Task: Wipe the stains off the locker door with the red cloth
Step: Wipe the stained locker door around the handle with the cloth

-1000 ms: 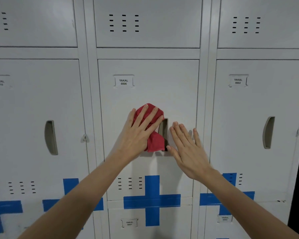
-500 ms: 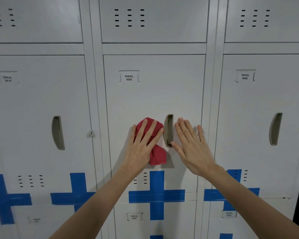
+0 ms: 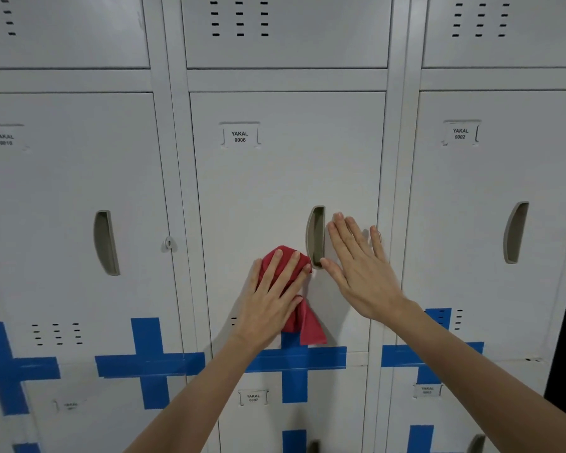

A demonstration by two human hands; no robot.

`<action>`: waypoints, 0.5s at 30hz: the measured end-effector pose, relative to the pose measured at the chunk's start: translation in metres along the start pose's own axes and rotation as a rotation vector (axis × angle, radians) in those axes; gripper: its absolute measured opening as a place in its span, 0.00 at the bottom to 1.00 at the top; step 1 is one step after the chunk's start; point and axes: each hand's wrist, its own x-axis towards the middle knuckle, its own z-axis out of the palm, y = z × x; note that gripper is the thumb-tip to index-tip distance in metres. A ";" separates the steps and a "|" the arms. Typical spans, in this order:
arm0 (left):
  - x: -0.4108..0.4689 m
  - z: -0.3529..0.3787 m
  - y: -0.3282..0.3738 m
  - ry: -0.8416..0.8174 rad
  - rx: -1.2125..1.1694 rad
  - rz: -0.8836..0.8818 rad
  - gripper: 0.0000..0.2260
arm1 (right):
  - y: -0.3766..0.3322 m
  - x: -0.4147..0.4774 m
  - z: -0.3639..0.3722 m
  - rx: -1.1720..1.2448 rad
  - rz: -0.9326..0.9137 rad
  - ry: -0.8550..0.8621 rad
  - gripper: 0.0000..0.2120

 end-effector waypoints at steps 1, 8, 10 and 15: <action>0.001 0.002 0.001 -0.002 0.004 0.009 0.26 | 0.000 0.001 0.000 0.001 0.003 0.001 0.34; 0.002 0.006 0.006 -0.030 0.031 0.150 0.28 | 0.002 0.002 -0.003 0.002 0.003 -0.008 0.34; -0.001 0.007 0.004 -0.018 0.029 0.097 0.28 | 0.003 0.003 -0.004 0.007 -0.002 -0.014 0.34; -0.005 0.017 0.035 -0.046 -0.064 -0.158 0.36 | 0.007 0.003 -0.008 0.024 -0.008 -0.025 0.34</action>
